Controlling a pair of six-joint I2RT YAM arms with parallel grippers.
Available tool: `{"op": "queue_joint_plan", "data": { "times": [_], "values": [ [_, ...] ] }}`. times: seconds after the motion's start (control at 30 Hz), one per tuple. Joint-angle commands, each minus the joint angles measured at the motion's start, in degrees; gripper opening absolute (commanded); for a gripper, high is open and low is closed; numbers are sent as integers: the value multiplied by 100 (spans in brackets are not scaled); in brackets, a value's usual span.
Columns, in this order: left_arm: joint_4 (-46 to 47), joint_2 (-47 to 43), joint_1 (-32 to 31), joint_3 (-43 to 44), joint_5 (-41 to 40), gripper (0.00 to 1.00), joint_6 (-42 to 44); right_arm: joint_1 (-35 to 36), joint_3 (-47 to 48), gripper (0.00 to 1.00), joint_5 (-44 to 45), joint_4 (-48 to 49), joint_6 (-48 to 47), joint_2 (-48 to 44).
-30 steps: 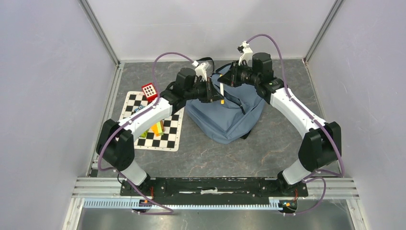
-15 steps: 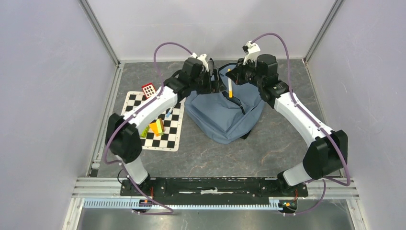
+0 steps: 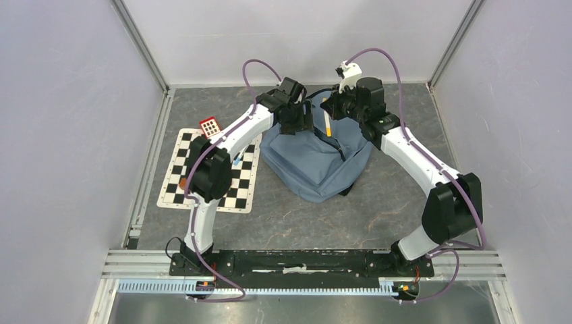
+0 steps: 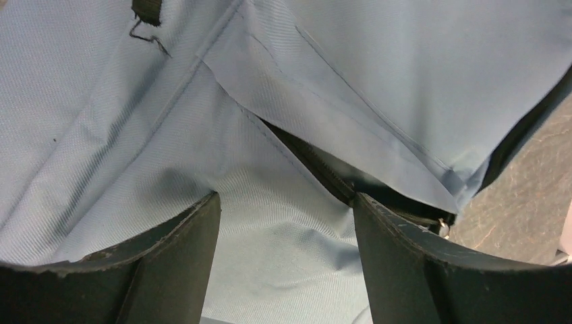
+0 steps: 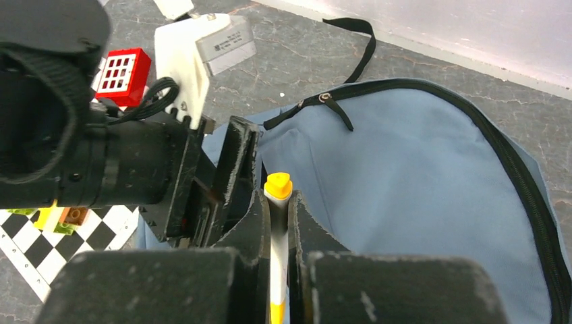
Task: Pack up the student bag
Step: Place the stationery in the student bag.
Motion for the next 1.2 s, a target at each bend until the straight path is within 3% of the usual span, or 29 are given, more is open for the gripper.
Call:
{"op": "queue_joint_plan", "data": {
  "times": [0.0, 0.1, 0.33, 0.47, 0.7, 0.9, 1.17],
  "values": [
    [-234, 234, 106, 517, 4, 77, 118, -16, -6, 0, -73, 540, -130, 87],
    [-300, 351, 130, 599, 46, 72, 128, -15, -29, 0, -188, 708, -108, 214],
    [-85, 247, 146, 420, 268, 22, 29, -15, -1, 0, -538, 1312, -98, 642],
    [123, 27, 150, 163, 366, 3, -49, -16, 109, 0, -718, 1534, -152, 960],
    [1001, -666, 150, -750, 491, 2, -89, -7, 218, 0, -1016, 1553, -355, 1439],
    [1405, -897, 149, -993, 577, 2, -115, -7, 118, 0, -1341, 1250, -594, 1670],
    [1577, -1043, 150, -1151, 568, 2, -102, -7, 721, 0, -1707, -223, -658, 1973]
  ]
}}
